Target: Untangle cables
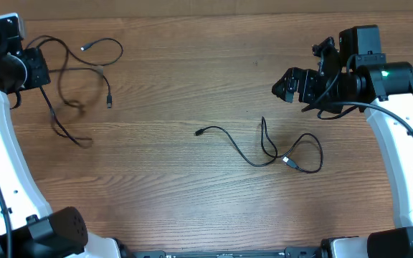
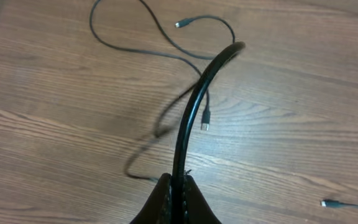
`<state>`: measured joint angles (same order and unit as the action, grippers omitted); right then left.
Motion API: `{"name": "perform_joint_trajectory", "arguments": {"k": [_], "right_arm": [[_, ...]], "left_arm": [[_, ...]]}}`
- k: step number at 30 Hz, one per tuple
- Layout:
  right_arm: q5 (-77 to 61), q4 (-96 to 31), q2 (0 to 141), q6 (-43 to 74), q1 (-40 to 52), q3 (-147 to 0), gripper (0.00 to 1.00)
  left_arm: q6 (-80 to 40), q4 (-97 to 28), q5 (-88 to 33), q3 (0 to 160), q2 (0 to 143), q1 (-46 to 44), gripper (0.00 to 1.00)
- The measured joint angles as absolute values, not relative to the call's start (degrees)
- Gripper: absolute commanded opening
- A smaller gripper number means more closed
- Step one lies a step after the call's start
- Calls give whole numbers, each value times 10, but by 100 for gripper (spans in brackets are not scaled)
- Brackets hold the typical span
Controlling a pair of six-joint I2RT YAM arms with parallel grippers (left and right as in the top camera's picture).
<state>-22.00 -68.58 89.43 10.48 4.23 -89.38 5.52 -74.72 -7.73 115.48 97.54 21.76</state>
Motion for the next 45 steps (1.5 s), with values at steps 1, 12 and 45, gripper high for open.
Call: {"name": "perform_joint_trajectory", "arguments": {"k": [1, 12, 45], "right_arm": [[-220, -686, 894, 105, 42, -894, 100], [-220, -687, 894, 105, 42, -894, 100], [-205, -697, 894, 105, 42, -894, 100]], "left_arm": [[60, -753, -89, 1155, 979, 219, 4], [129, -780, -264, 1154, 989, 235, 4], [90, -620, -64, 1147, 1238, 362, 4]]}}
